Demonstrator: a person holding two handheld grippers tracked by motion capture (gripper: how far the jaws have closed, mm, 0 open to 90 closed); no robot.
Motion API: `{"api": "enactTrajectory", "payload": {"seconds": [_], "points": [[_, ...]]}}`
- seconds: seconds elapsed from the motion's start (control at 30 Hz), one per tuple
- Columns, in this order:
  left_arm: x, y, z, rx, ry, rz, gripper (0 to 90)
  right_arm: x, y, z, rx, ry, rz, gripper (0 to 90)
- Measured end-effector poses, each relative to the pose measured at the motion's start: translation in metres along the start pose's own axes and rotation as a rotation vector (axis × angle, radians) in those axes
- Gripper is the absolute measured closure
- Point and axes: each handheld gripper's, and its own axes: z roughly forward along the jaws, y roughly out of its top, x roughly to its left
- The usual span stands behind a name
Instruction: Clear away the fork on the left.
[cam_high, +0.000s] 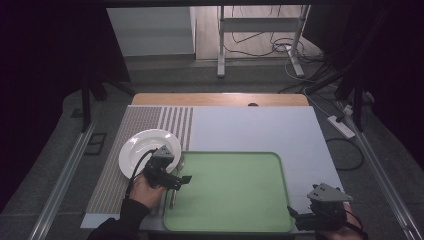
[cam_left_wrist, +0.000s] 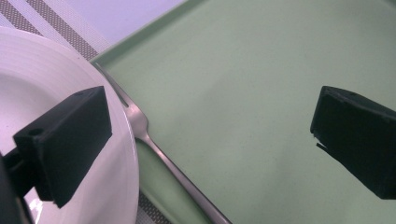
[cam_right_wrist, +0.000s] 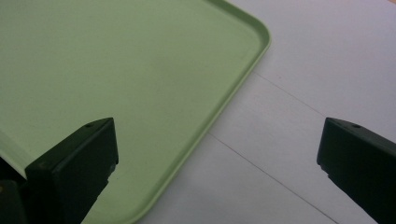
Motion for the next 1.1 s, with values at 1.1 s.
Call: {"api": "enactTrajectory", "payload": {"seconds": [1.1], "points": [[0.003,-0.036,-0.037,-0.038,0.047,-0.011,0.0,0.000,0.000,0.001,0.003,-0.003,0.008,0.0]]}}
